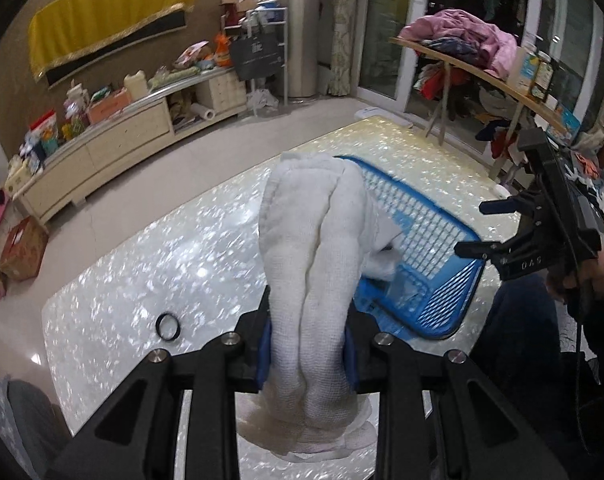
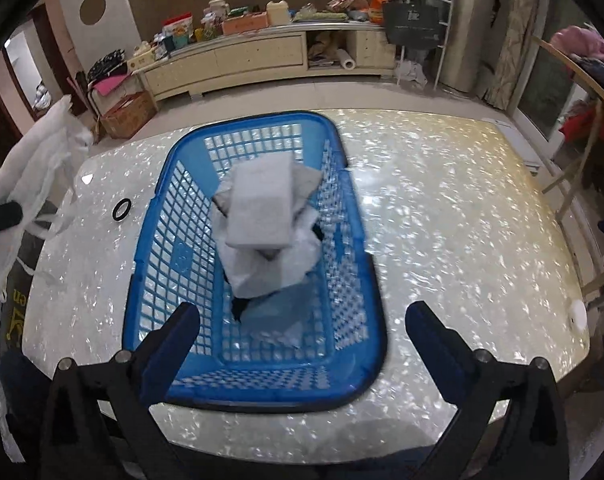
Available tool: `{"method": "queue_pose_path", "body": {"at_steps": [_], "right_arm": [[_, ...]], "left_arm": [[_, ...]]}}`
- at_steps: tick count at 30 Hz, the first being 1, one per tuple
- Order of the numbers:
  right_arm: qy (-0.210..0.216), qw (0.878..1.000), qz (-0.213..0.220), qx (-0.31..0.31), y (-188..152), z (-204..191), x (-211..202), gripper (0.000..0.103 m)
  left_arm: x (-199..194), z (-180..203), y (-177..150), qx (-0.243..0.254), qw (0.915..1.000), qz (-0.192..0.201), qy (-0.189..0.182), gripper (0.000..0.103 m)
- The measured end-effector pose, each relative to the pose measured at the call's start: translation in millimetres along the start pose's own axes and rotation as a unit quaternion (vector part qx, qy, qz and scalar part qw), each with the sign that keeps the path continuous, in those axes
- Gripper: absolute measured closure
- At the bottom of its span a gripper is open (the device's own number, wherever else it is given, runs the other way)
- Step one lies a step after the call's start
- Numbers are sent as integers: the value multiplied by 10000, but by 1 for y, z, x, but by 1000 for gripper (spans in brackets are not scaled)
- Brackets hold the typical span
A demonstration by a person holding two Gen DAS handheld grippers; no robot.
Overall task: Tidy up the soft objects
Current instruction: 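Carry the large waffle towel into the basket and open the left gripper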
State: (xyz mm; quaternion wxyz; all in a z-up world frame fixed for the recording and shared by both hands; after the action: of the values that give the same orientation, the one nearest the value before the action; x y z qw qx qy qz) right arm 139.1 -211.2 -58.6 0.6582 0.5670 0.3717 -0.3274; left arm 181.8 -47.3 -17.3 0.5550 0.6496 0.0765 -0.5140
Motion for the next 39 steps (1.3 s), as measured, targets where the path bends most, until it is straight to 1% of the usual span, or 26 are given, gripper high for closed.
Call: {"method": "queue_pose_path", "body": {"at_steps": [5,7,14,19,23,25,27,29,33,37,39], "right_arm": [[9,9999,100,127,-3,14,-2,0],[41,9997,140,194,-3,19,-5,0],[112,9990,235,364,-8,39,-7,0],[149,9982,284,512,-14,52,-10,0],[187,9976,241,620,-18,57,-6,0],[211,9975,204,648,-21,60,-4,0],[230,9973,179,675,-23,62,-2,0],[256,9971,149,706,-23,63,0,0],[301,9966,103,755,-21,65,6,0],[365,9965,46,745,-19,65,14,0],[391,9965,19,740,-19,65,17,0]], "left_arm": [[20,31,25,301,9994,-94,-104,77],[36,47,31,438,9986,-215,-192,77],[84,91,34,827,9938,-602,-447,77],[117,113,33,1299,9860,-873,-574,77],[142,121,30,1514,9795,-1153,-663,77],[159,122,25,1621,9749,-1388,-635,77],[170,123,21,1688,9711,-1530,-709,77],[177,124,17,1785,9677,-1610,-765,77],[184,126,13,1815,9635,-1725,-943,77],[193,124,5,1844,9593,-1906,-968,77],[198,122,1,1849,9574,-2015,-924,77]]}}
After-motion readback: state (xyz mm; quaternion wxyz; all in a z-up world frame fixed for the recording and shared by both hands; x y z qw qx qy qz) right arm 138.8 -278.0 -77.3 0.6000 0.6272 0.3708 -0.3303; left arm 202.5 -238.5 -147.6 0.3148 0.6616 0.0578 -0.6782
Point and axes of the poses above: each gripper's, at about its wrist camera, not at the fingertips, and x roughly the way its jaws point, z to its right, y to its top, the point moved 5 cm from there along x, roughly the way its jaws point, and after that the axes turned 9 degrees about -y, right-handed, at the moved point
